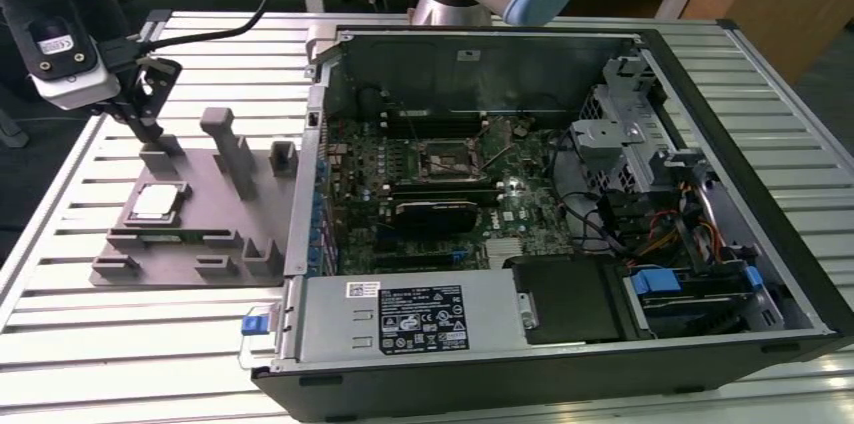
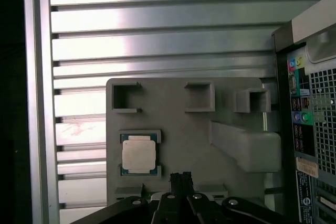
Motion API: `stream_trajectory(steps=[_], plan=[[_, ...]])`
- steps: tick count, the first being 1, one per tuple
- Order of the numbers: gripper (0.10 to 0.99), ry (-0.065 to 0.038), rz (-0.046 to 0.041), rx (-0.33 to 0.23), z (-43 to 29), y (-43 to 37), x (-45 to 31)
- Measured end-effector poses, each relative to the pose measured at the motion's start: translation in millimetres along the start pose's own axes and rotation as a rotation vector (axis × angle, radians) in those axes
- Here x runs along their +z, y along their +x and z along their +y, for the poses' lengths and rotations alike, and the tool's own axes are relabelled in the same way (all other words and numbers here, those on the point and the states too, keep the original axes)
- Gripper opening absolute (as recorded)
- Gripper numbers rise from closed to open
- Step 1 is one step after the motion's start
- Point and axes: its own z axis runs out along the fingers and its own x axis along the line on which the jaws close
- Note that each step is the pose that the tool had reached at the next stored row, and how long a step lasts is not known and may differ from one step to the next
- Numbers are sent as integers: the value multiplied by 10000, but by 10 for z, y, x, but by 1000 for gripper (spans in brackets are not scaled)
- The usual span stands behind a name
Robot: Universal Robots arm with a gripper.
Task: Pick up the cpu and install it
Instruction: 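Pick up the cpu and move it towards the insertion slot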
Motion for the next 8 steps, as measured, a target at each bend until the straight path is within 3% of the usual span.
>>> stream_trajectory(steps=[8], plan=[[106, 2, 3, 0, -6, 18, 103]])
